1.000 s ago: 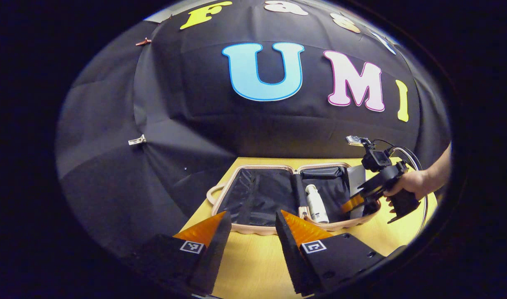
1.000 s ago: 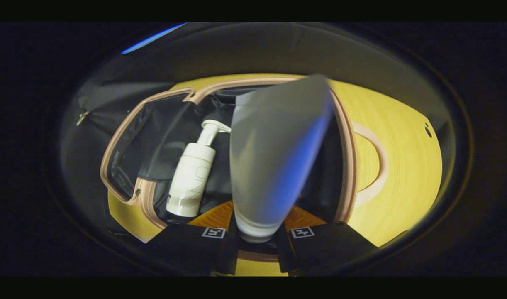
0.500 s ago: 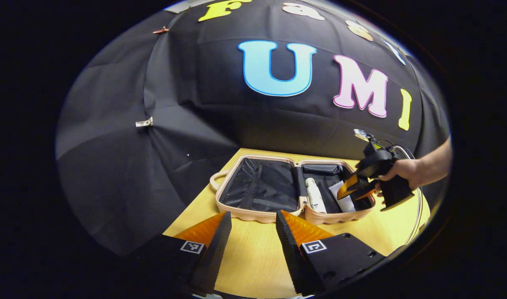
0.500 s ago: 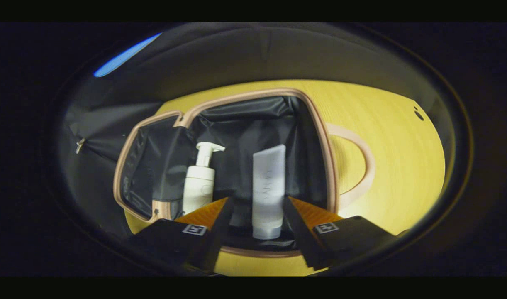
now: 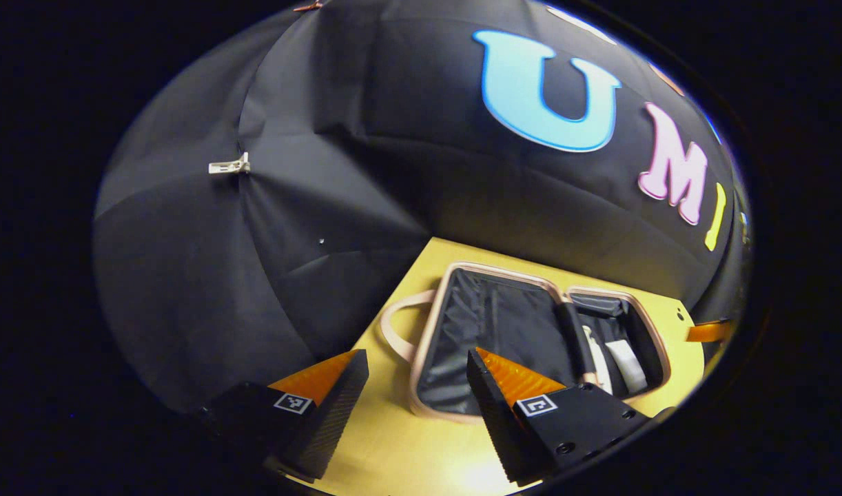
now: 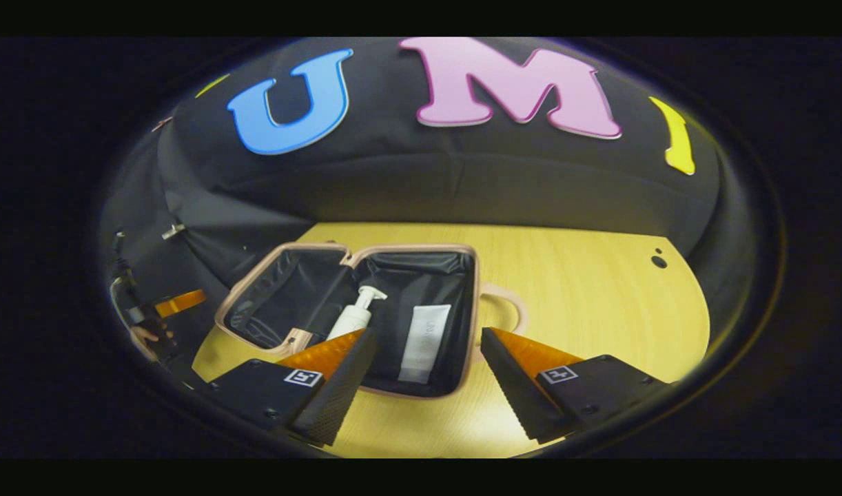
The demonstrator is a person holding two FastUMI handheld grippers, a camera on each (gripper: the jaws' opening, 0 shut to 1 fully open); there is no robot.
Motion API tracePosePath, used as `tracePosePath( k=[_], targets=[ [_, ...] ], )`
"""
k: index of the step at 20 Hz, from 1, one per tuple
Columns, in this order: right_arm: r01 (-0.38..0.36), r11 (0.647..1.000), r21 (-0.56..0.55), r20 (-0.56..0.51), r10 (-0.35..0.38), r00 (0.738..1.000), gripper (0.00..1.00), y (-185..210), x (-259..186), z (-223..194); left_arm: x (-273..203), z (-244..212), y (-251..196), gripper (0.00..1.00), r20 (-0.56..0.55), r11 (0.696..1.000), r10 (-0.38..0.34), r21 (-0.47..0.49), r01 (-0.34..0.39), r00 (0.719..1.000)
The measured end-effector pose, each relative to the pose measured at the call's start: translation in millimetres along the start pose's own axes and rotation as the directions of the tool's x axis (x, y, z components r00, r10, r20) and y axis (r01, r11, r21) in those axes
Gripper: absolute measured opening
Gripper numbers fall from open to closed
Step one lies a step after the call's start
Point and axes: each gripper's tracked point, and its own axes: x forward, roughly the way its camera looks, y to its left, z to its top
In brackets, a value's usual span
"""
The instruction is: First open the suitcase, pack the skin care products into it, and then close the suitcase.
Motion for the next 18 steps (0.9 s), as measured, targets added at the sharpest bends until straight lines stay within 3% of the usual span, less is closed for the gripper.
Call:
tracePosePath(
  k=[4,7,10,14,16,18],
  targets=[
    [0.056,0.998,-0.043,0.094,-0.051,0.994,0.98,-24,-41,9,69,11,25,0.92,-0.095,0.997,-0.002,-0.08,-0.005,0.996],
    [0.09,0.992,-0.087,0.106,-0.081,0.991,0.98,-42,-65,-2,102,11,28,0.91,-0.141,0.987,-0.055,-0.158,0.033,0.988],
    [0.11,0.987,-0.115,0.074,-0.102,0.992,0.98,-56,-76,-22,127,3,36,0.87,-0.179,0.97,-0.053,-0.242,0.008,0.982],
    [0.117,0.988,-0.097,0.051,-0.112,0.992,0.98,-63,-77,-29,138,-27,51,0.81,-0.289,0.979,0.002,-0.195,-0.061,0.957],
    [0.12,0.988,-0.1,0.058,-0.115,0.992,0.98,-64,-76,-28,141,-31,43,0.8,-0.309,0.977,-0.009,-0.205,-0.057,0.951],
    [0.116,0.988,-0.1,0.054,-0.111,0.992,0.98,-64,-74,-30,146,-36,47,0.75,-0.321,0.982,0.025,-0.172,-0.084,0.947]
  ],
)
